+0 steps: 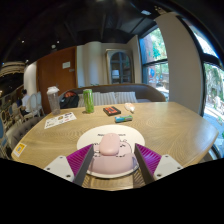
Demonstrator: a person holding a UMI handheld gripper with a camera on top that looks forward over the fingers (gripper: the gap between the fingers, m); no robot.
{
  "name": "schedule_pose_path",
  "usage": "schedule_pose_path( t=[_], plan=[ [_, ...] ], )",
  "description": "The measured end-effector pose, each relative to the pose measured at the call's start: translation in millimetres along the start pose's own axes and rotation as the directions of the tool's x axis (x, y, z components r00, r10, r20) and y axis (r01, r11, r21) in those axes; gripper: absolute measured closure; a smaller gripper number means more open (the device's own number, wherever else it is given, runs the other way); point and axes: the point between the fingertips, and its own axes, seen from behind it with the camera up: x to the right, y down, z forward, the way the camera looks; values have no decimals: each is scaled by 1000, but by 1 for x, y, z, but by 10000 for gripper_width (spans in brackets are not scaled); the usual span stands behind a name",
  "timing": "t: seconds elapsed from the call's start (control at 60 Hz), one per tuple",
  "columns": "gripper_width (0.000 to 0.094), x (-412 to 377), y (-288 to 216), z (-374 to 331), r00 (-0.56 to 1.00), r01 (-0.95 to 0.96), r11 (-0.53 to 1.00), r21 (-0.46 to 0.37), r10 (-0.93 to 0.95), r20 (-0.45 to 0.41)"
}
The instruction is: Arrange mouse
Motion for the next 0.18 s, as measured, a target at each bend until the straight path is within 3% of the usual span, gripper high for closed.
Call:
schedule_pose_path(
  t=[0.183],
  plan=[
    [81,32,3,-52,999,-31,999,43,31,20]
  ],
)
